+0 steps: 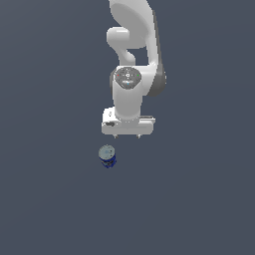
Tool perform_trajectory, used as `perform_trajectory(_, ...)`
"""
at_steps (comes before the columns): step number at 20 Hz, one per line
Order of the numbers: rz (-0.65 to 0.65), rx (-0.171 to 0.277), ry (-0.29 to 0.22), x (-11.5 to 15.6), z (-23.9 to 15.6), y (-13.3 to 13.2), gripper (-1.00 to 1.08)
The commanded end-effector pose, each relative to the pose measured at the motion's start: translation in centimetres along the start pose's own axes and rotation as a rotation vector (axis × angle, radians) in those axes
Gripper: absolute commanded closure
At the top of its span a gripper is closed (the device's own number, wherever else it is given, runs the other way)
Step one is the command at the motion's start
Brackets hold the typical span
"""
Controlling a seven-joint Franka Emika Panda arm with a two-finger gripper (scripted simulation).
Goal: Pick up the object and move it to a goal position.
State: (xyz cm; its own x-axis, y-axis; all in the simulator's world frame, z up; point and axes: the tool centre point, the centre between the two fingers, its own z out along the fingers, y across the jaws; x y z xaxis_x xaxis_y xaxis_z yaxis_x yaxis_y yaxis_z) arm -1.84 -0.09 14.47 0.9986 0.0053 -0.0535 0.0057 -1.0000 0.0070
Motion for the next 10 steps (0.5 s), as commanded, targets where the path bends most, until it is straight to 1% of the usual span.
perform_trajectory(1,0.000,0.000,0.000,0.0,0.0,0.0,-0.92)
perform_trajectory(4,-0.007,-0.002,0.006,0.2,-0.3,0.0,-0.92)
perform_trajectory(10,-0.043,-0.014,0.043,1.0,-1.8,0.1,-0.92)
